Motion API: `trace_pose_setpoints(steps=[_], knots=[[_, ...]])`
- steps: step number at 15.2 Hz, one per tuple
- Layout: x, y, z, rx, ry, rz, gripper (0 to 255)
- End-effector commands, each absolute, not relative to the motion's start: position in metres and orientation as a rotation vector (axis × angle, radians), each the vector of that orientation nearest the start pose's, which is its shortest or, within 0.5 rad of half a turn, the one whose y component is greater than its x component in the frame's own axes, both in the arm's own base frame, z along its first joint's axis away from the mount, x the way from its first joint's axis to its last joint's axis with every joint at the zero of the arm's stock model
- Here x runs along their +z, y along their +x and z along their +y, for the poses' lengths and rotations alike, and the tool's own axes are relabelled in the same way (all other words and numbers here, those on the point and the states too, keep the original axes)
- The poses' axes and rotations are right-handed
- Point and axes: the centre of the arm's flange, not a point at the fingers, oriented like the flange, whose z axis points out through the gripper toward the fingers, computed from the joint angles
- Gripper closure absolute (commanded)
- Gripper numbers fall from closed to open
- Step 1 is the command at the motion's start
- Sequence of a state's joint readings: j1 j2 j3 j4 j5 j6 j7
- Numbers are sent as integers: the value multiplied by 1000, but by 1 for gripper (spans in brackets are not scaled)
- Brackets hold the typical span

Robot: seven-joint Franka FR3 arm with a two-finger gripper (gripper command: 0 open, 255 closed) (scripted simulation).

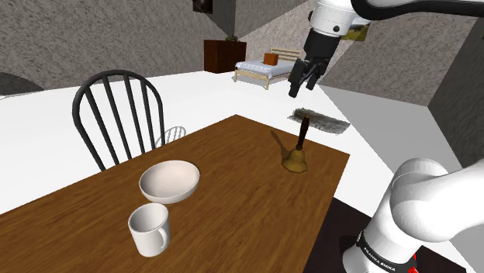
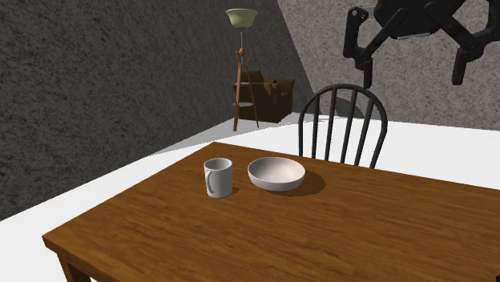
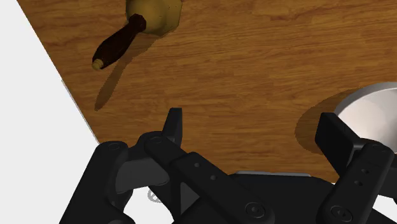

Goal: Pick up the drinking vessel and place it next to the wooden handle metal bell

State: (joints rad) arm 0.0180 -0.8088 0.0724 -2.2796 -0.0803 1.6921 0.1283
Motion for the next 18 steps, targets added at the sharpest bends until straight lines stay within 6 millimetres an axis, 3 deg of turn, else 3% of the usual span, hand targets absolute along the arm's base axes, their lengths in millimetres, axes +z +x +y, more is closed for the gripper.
trace_pose_setpoints(steps=[1, 18], knots=[[646, 311, 30, -376, -3229, 87, 0], [522, 386, 191, -231, -3163, 63, 0]])
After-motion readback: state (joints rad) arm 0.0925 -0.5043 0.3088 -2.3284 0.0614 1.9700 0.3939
